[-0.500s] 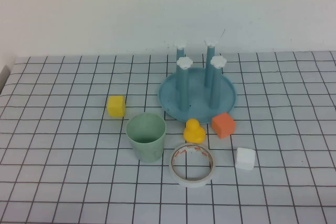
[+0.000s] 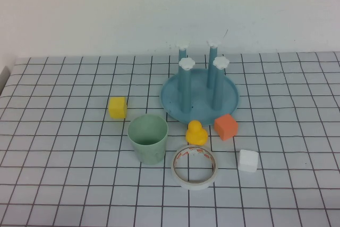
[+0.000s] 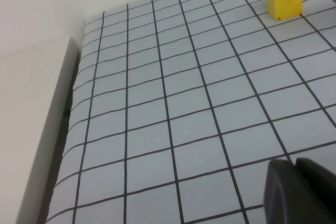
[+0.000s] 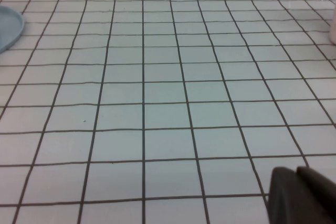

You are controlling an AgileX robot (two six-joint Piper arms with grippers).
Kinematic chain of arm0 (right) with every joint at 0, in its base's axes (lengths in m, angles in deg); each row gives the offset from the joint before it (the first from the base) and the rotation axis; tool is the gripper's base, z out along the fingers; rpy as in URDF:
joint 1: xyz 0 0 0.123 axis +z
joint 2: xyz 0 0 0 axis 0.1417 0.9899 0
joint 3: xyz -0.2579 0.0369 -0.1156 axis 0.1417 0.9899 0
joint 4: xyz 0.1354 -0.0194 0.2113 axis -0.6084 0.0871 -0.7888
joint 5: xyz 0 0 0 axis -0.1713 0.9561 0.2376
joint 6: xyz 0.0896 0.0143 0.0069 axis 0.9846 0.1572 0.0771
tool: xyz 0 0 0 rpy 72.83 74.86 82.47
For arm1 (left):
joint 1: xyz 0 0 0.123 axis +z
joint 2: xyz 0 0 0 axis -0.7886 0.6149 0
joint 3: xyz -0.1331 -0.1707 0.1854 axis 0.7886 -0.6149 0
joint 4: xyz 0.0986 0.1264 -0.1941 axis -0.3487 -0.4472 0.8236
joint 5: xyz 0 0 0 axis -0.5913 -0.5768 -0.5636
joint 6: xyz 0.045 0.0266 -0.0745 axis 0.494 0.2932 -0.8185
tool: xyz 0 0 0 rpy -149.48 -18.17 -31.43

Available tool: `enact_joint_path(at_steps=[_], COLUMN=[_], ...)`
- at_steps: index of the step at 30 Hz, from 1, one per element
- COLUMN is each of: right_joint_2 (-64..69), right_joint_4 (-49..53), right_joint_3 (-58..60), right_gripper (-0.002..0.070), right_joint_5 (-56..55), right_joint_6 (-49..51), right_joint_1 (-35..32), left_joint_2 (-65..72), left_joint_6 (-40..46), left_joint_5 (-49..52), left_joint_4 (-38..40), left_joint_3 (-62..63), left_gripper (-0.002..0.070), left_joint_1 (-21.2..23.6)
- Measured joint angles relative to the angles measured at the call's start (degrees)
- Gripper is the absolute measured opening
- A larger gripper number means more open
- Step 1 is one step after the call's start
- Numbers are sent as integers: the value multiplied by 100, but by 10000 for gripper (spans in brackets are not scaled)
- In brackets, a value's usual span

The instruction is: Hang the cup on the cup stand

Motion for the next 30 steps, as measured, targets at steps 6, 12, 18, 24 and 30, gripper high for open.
enact_joint_path(at_steps=[6,12,18,24,30], right_joint_2=[0,0,0,0,0], right_joint_4=[0,0,0,65,126], right_joint_3=[0,0,0,0,0], right_gripper=[-1,-1,-1,-1,-1], right_joint_5=[0,0,0,0,-40], right_joint_6=[0,0,0,0,0], right_joint_1=[0,0,0,0,0], left_joint_2=[0,0,0,0,0], left_joint_6=[0,0,0,21,30], left_joint_5=[9,9,9,9,9], left_joint_4=[0,0,0,-199,-547], left_joint_3=[0,0,0,0,0], left_gripper=[-1,-1,-1,-1,-1], left_joint_1=[0,0,0,0,0])
